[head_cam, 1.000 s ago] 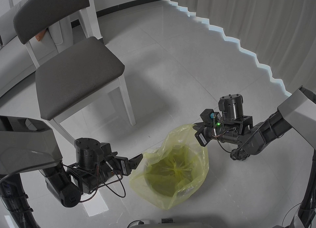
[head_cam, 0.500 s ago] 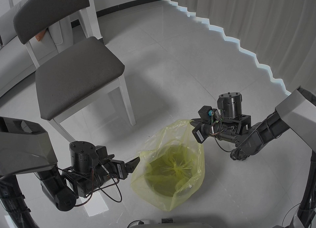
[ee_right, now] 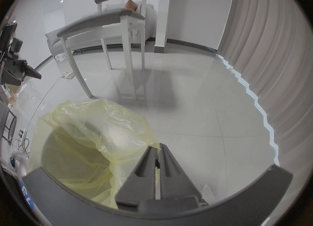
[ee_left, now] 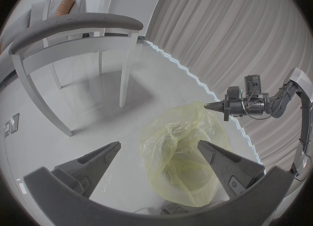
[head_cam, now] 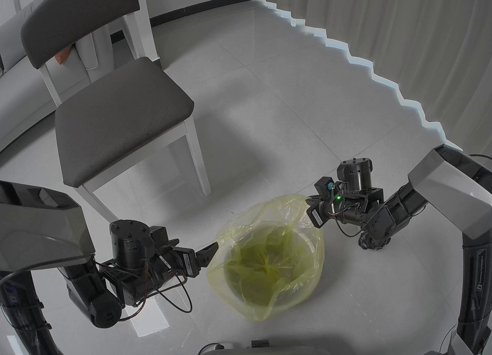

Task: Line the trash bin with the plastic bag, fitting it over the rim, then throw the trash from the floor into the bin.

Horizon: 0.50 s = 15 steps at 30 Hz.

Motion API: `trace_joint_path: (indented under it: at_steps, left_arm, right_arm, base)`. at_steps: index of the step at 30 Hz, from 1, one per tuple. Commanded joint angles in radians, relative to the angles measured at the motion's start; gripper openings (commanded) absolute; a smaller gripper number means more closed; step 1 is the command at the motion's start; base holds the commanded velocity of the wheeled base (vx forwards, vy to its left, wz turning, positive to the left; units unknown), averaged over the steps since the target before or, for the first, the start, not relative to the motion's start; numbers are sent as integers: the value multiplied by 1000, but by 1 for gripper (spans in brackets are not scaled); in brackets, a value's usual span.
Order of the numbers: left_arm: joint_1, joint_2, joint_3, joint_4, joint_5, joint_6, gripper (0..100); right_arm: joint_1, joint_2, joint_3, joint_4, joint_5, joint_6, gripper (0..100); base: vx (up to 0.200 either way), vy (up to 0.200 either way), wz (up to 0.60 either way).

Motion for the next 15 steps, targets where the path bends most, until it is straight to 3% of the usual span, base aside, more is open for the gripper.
trace_joint_path:
  at_steps: [1,5,15]
  left_arm:
    - [4,64,-3,-38,0,-1,100]
    - [1,119,-7,-92,0,1,100]
    - [-9,119,2,-101,-7,-2,100]
  right_arm:
    - [-6,56,-18,0,0,1,0]
    - [10,104,-33,-5,0,10,0]
    - [86,30,120,-17,-1,40,0]
  base:
    - [0,0,0]
    - [0,0,0]
    - [0,0,0]
